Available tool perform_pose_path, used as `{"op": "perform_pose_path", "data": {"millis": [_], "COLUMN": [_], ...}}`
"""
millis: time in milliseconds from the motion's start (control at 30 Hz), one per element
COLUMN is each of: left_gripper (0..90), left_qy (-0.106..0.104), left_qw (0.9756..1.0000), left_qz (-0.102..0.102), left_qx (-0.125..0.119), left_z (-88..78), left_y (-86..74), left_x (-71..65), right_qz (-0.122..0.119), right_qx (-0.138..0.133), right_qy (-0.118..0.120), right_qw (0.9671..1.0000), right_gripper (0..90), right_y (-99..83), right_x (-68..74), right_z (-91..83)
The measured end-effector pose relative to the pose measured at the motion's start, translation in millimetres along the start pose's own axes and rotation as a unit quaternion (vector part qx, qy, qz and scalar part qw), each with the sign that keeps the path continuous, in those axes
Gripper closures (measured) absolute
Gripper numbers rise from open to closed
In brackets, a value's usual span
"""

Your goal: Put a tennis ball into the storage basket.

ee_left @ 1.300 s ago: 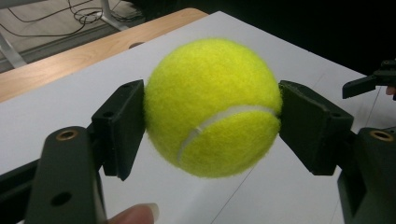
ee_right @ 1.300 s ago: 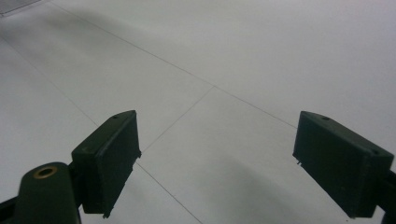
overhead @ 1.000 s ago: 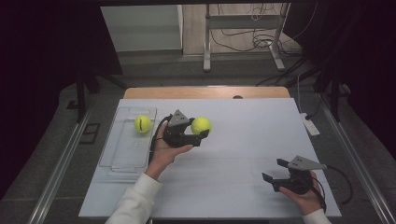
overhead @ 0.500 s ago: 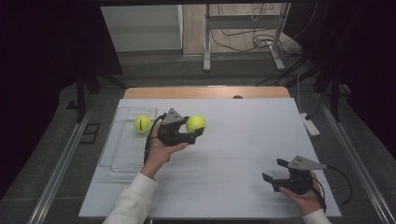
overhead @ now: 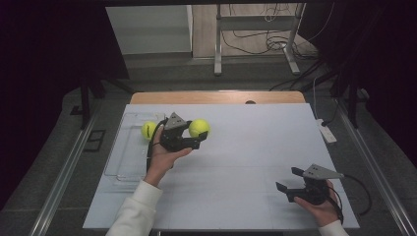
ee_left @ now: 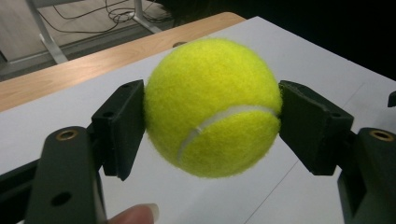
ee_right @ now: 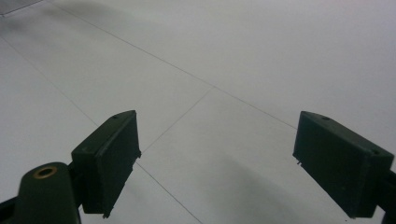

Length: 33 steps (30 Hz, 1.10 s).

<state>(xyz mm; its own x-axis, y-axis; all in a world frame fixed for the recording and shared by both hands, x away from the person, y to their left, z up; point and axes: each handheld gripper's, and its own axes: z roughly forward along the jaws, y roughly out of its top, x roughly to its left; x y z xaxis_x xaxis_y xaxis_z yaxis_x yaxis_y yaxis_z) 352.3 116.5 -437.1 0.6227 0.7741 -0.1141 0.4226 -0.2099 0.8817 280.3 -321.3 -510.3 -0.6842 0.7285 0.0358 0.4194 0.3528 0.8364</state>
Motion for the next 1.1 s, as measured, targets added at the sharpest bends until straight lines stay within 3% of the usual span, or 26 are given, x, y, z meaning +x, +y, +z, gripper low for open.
{"op": "perform_pose_path", "data": {"millis": [1100], "left_gripper": [27.7], "left_qy": [0.044], "left_qw": [0.9986], "left_qz": [-0.028], "left_qx": [-0.014], "left_z": [-19.1], "left_y": [-4.2], "left_x": [29.5], "right_qz": [-0.002], "right_qx": [-0.003], "right_qy": [-0.001], "right_qw": [1.0000], "right_gripper": [14.6], "right_y": [0.7], "right_x": [0.3], "right_z": [-0.7]}}
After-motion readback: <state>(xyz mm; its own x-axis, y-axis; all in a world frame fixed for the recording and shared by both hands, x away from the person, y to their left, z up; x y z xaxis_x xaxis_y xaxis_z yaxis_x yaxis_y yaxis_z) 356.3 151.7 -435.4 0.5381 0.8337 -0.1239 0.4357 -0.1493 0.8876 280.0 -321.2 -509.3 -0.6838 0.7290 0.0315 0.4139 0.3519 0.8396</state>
